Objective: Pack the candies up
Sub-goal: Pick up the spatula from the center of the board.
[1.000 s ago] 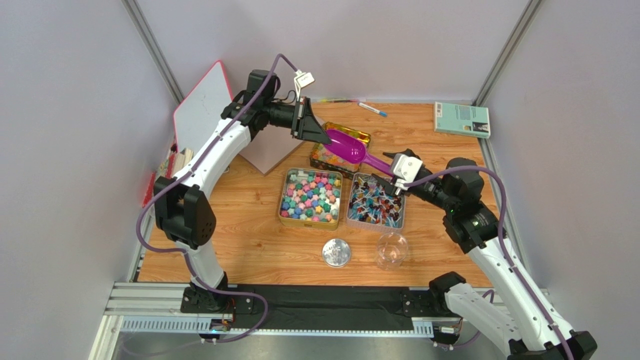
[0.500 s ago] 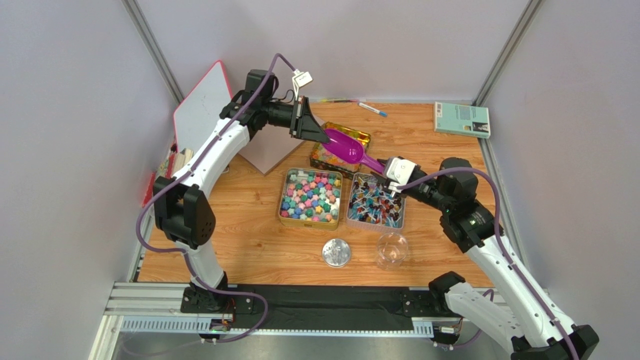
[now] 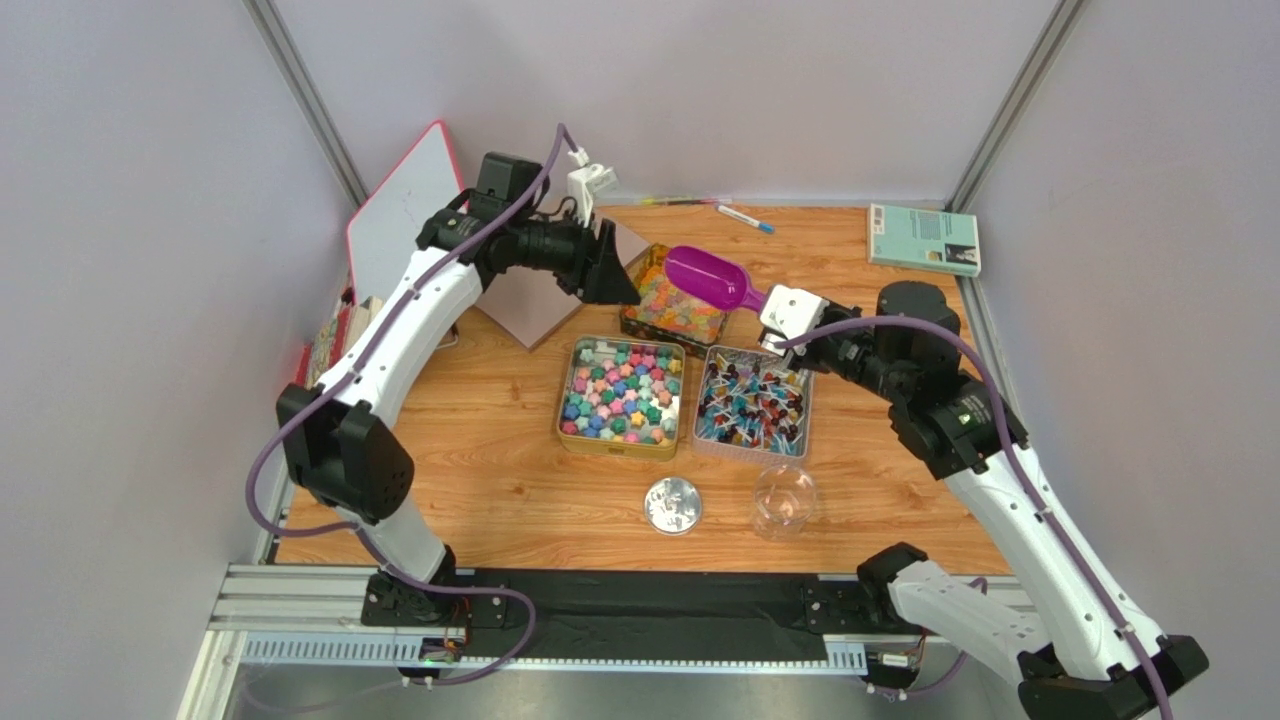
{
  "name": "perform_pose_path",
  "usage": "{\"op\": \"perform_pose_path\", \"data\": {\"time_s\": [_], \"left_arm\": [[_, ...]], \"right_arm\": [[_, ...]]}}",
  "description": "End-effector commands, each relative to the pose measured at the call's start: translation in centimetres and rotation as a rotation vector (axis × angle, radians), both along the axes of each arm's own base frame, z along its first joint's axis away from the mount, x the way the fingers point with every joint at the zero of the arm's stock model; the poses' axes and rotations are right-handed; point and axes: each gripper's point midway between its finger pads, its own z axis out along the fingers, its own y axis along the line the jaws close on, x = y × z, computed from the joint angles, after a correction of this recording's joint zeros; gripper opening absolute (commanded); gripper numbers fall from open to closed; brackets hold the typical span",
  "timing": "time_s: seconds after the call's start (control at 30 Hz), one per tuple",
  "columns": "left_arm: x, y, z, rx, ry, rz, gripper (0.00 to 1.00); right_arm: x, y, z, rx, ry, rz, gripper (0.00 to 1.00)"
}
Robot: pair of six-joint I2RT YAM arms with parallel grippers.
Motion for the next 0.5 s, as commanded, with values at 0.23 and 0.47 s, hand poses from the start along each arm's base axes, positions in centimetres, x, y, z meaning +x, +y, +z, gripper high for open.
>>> {"op": "perform_pose_path", "data": {"time_s": [0.23,0.47], "left_arm": [[-0.7,10.7,-6.8,0.531,-0.456,0.122,0.68],[-0.7,9.1,-6.7,0.451,-0.381,0.137,0.70]], "right_arm": [[-4.2,-3.8,-7.9,-0.443,0.435,0.128,0.00],[-5.0,-4.8,-11.7,-0.465,0.823,-0.045,0.00]]}}
